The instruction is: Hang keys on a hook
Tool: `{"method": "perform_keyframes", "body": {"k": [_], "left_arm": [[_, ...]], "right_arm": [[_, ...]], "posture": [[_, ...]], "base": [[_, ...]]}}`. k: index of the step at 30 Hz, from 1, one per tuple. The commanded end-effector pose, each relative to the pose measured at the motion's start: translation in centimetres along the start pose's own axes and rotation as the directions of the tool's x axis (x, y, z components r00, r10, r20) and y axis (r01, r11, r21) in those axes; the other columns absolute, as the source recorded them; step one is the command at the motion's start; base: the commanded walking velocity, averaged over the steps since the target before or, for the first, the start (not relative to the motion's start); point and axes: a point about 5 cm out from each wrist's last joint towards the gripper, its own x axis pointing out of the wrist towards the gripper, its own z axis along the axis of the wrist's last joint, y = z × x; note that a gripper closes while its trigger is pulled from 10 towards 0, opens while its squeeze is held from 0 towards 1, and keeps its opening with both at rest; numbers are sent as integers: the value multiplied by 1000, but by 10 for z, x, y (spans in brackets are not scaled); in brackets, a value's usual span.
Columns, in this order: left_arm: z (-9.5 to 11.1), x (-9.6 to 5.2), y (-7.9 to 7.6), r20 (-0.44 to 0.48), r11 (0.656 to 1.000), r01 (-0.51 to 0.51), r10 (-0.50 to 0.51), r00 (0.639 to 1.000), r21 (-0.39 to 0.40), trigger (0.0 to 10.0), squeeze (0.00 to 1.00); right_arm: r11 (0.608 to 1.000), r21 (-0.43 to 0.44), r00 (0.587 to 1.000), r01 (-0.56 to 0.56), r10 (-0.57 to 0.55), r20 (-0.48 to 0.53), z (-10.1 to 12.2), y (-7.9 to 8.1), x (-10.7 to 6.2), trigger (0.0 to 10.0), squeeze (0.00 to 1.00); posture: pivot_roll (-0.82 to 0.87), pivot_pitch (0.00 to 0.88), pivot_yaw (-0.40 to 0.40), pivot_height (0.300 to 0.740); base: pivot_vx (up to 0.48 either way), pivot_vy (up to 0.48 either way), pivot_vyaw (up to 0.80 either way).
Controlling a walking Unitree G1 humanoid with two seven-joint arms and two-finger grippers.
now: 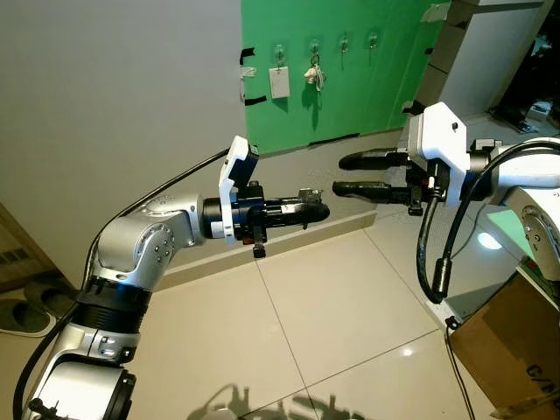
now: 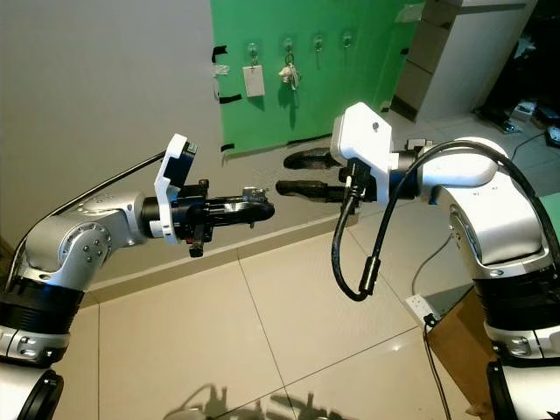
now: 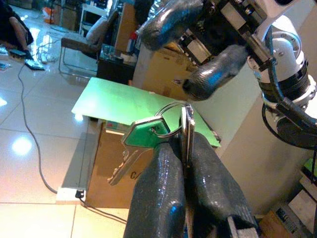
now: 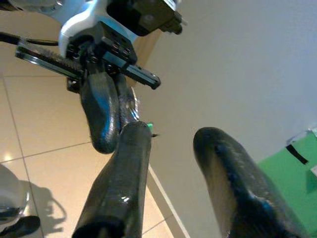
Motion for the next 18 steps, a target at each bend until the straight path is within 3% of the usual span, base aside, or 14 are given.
{"method": "perform_keyframes", "body": {"k": [1, 10, 11, 12, 18], "left_arm": [[5, 1, -2, -19, 999, 5, -4, 1000, 45, 10000, 0], [6, 0, -1, -23, 999, 4, -3, 1000, 53, 10000, 0], [6, 0, -1, -24, 999, 5, -3, 1000, 54, 10000, 0], [6, 0, -1, -26, 998, 6, -5, 1000, 56, 10000, 0], [9, 0, -1, -8, 998, 1, -1, 1000, 62, 10000, 0]], "right_arm": [[999, -23, 999, -31, 31, 10, 6, 2, 0, 10000, 1000], [998, -3, 997, -71, 70, -14, 1, 9, 5, 10000, 1000], [997, -7, 997, -76, 75, -23, 0, 10, 5, 10000, 608], [997, -5, 997, -72, 72, -22, -1, 10, 6, 10000, 0], [996, -8, 996, -86, 86, -24, -4, 13, 12, 10000, 0]], "posture": [[-31, 0, 0, 740], [-31, 0, -1, 740], [-31, 0, -1, 740], [-31, 0, -1, 740], [-33, 0, 7, 740]], "base": [[0, 0, 0], [0, 0, 0], [0, 0, 0], [0, 0, 0], [0, 0, 0]]}}
